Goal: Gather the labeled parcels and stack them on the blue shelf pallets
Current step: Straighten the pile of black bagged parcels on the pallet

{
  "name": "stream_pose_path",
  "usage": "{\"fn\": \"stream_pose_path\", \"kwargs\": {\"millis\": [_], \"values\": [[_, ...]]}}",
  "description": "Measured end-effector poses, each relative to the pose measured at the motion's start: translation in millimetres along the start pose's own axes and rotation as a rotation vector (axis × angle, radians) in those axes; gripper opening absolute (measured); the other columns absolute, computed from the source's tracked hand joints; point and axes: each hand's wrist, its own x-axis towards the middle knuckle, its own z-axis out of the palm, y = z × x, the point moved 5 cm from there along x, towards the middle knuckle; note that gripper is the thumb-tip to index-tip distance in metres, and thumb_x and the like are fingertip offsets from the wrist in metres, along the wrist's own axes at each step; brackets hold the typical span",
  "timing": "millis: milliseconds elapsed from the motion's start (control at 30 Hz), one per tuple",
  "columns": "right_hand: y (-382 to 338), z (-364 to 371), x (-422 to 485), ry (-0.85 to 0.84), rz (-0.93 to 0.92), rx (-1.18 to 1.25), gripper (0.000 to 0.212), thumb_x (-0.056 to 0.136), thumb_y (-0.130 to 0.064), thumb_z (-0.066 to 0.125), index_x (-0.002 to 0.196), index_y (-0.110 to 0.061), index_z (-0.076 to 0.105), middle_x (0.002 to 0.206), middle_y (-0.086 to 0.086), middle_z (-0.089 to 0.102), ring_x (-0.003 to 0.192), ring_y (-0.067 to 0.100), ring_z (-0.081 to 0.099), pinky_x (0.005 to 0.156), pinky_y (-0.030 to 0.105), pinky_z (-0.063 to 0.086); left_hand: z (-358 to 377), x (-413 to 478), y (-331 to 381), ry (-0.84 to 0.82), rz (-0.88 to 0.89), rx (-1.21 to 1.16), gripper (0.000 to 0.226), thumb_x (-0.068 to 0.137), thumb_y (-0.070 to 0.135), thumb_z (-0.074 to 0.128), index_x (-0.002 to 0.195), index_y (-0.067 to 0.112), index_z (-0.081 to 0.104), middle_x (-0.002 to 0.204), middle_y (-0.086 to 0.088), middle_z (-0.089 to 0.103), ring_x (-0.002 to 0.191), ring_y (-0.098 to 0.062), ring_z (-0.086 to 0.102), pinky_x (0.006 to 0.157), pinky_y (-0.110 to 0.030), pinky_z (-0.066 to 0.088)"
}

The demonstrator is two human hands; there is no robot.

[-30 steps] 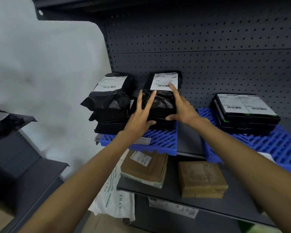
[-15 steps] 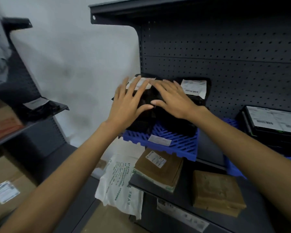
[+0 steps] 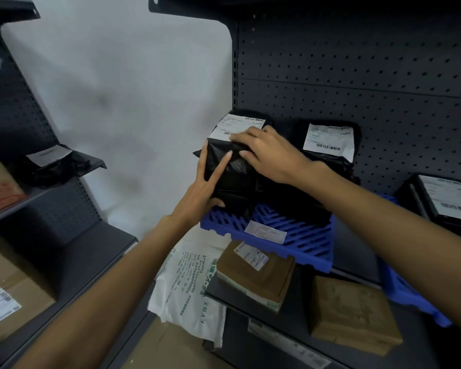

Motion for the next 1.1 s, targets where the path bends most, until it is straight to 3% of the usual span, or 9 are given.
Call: {"fn": "stream_pose_path", "kwargs": {"millis": [167, 300, 633, 833, 967, 1100], "values": [[32, -9, 8, -0.064, 0.050, 0.023, 0.046, 0.097, -0.014, 0.053, 0.142, -0.021, 0.049, 0.135, 0.005, 0.055, 0.124, 0.030, 0.050, 0.102, 0.039, 0.042, 21, 27, 9, 0.006, 0.036, -0.027, 0.131, 0.069, -0.005, 0.083, 0.154, 0.045, -0.002, 0.158, 0.004, -0.033, 0.135, -0.041, 0.041, 0.087, -0.044, 0.057], [47, -11, 11, -0.088, 0.056, 0.024, 0.046, 0.095, -0.016, 0.057, 0.140, -0.022, 0.051, 0.136, 0.001, 0.057, 0.127, 0.024, 0.051, 0.102, 0.036, 0.042, 34, 38, 12, 0.037, 0.074, -0.059, 0.130, 0.069, -0.002, 0.085, 0.154, 0.045, -0.002, 0.157, 0.004, -0.035, 0.142, -0.040, 0.030, 0.090, -0.043, 0.055], [48, -18, -7, -0.021, 0.035, 0.019, 0.042, 0.096, -0.021, 0.059, 0.137, -0.020, 0.054, 0.134, 0.001, 0.060, 0.124, 0.022, 0.054, 0.101, 0.037, 0.045, 36, 39, 21, 0.059, 0.086, -0.094, 0.128, 0.069, 0.010, 0.089, 0.156, 0.040, 0.000, 0.159, 0.003, -0.031, 0.140, -0.038, 0.037, 0.092, -0.043, 0.054], [57, -20, -22, 0.001, 0.124, -0.069, 0.041, 0.097, -0.024, 0.055, 0.138, -0.029, 0.050, 0.136, -0.003, 0.057, 0.123, 0.027, 0.054, 0.090, 0.045, 0.050, 23, 40, 35, 0.006, 0.088, 0.024, 0.131, 0.067, 0.015, 0.089, 0.155, 0.042, -0.005, 0.163, 0.003, -0.021, 0.122, -0.035, 0.053, 0.076, -0.044, 0.060], [54, -19, -28, -0.036, 0.136, -0.074, 0.045, 0.098, -0.021, 0.054, 0.142, -0.028, 0.044, 0.143, -0.003, 0.052, 0.126, 0.029, 0.052, 0.091, 0.048, 0.049, 14, 36, 45, -0.036, 0.051, 0.137, 0.126, 0.070, 0.025, 0.087, 0.156, 0.039, -0.005, 0.164, -0.003, -0.016, 0.135, -0.035, 0.038, 0.093, -0.048, 0.053], [47, -20, -40, -0.056, 0.136, -0.082, 0.051, 0.097, -0.023, 0.054, 0.146, -0.023, 0.038, 0.148, 0.000, 0.045, 0.131, 0.029, 0.046, 0.097, 0.047, 0.046, -1, 27, 56, -0.053, 0.029, 0.303, 0.121, 0.073, 0.029, 0.085, 0.156, 0.035, -0.003, 0.164, -0.010, -0.007, 0.138, -0.033, 0.034, 0.099, -0.047, 0.049]]}}
